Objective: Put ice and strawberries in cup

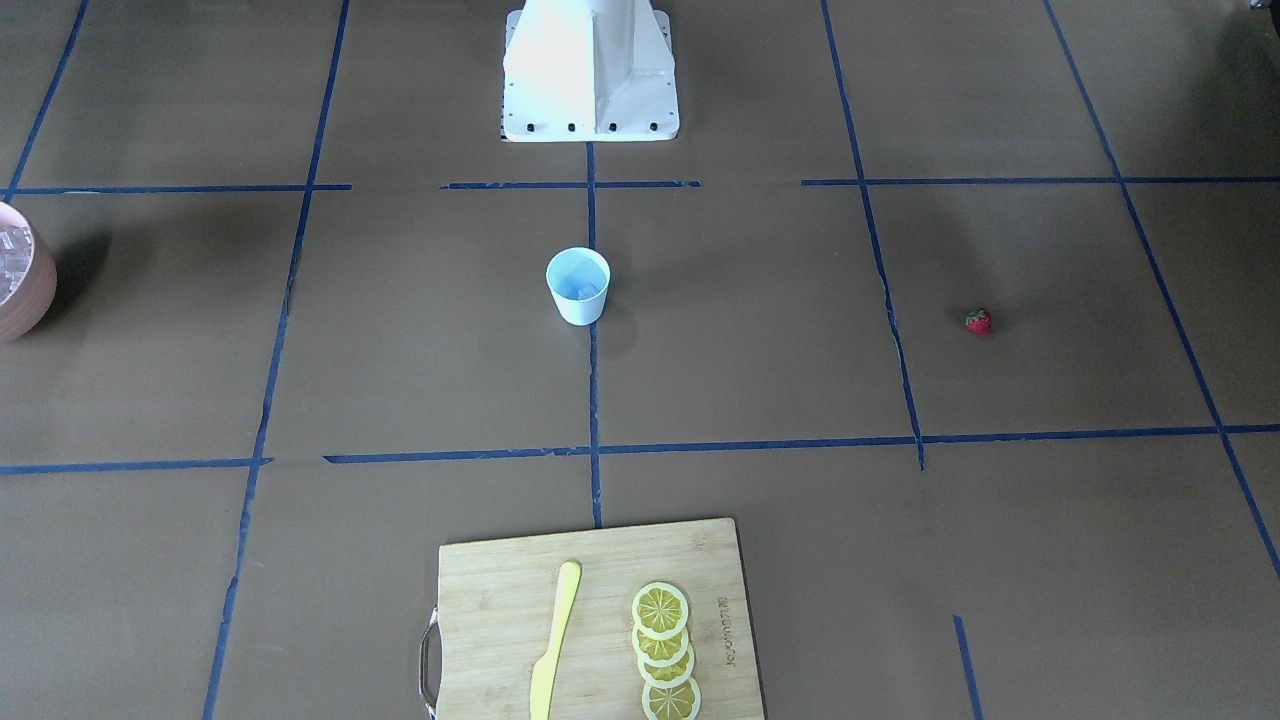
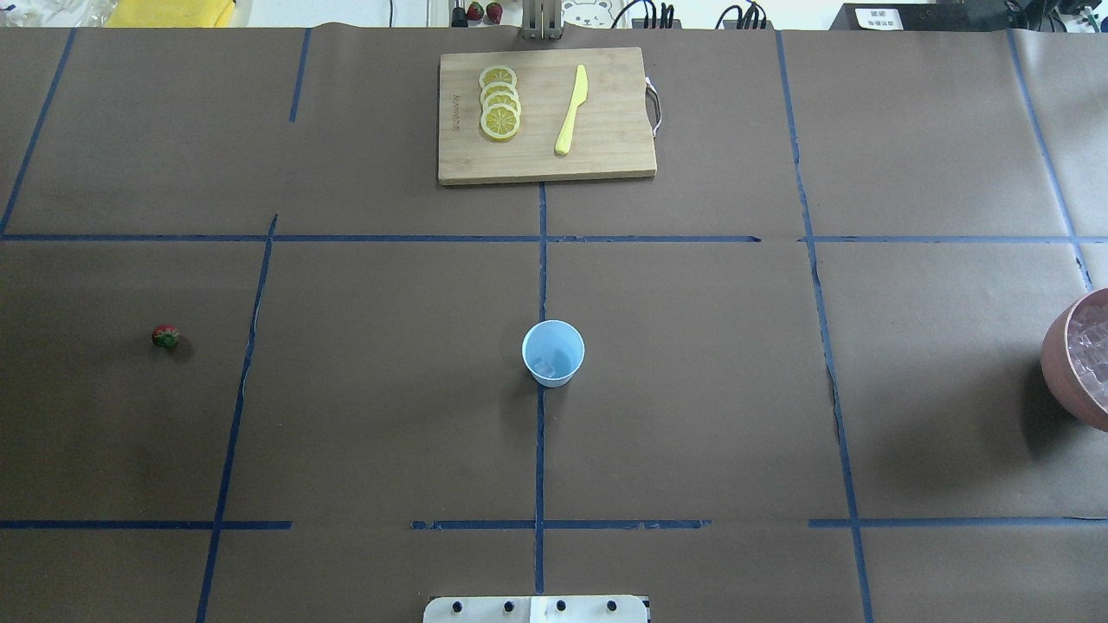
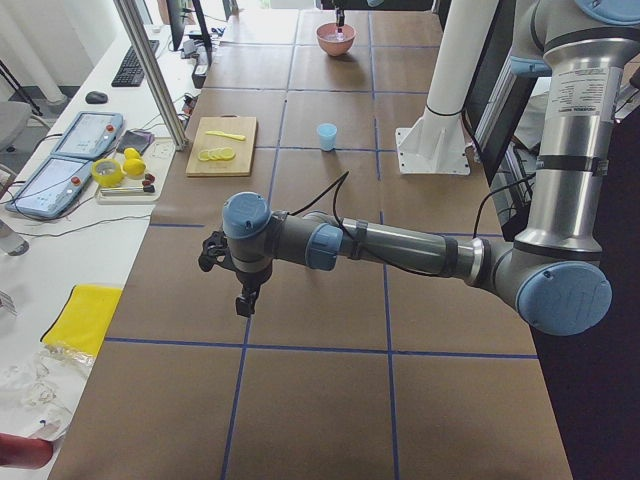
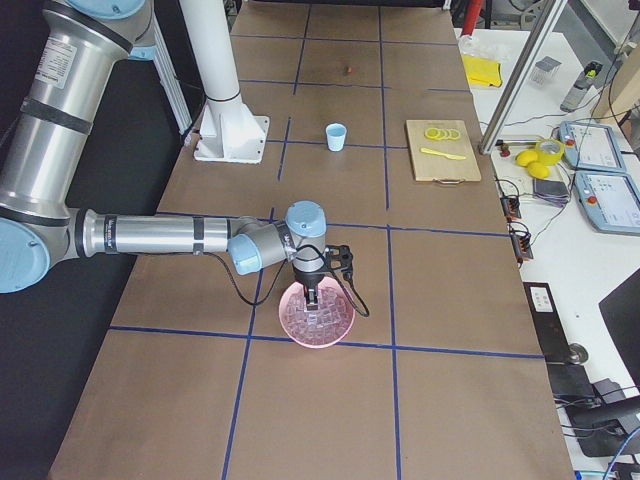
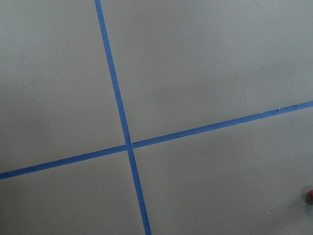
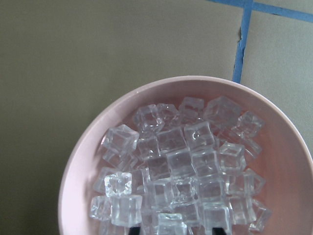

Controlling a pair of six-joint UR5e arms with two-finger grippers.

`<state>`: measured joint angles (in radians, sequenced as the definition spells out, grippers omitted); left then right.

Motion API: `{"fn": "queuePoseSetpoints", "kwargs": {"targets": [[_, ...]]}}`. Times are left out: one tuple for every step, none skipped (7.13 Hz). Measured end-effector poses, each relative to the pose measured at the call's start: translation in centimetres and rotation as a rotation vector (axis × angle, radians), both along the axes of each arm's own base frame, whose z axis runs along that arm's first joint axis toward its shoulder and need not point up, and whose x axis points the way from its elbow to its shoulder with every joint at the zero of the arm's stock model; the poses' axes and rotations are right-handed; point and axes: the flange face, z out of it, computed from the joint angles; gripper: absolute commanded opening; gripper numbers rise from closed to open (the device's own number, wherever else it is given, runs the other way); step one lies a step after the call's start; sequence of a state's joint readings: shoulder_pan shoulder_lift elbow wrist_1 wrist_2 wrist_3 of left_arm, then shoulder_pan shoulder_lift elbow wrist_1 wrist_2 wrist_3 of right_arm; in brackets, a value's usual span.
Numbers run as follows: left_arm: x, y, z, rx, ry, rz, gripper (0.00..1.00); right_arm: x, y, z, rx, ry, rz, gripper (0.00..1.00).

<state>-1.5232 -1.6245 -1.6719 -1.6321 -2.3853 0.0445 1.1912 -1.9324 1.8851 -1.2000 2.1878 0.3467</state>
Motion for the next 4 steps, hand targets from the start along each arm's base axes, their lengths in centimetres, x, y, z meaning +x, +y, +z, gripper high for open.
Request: {"fn": "queuePoseSetpoints", "kwargs": {"targets": [[0.0,0.0,-0.01,0.0,0.0,0.0,1.0,-0.09,-0.03,0.18,-0.002,0.001,-0.003,0.58],[0.01,0.0,-0.01,0.0,0.001,0.0,1.0,-0.17,-0.03,0.34,-0.005,0.001,-0.005,0.58],[0.01,0.0,-0.01,0.0,0.001,0.0,1.0,-0.26,-0.02,0.44,-0.008,0.002,-0.007,0.58],[0.01,0.0,-0.02,0.0,0.001,0.0,1.0,-0.39,0.03,0.55,-0.011,0.002,-0.011,0.58]]}}
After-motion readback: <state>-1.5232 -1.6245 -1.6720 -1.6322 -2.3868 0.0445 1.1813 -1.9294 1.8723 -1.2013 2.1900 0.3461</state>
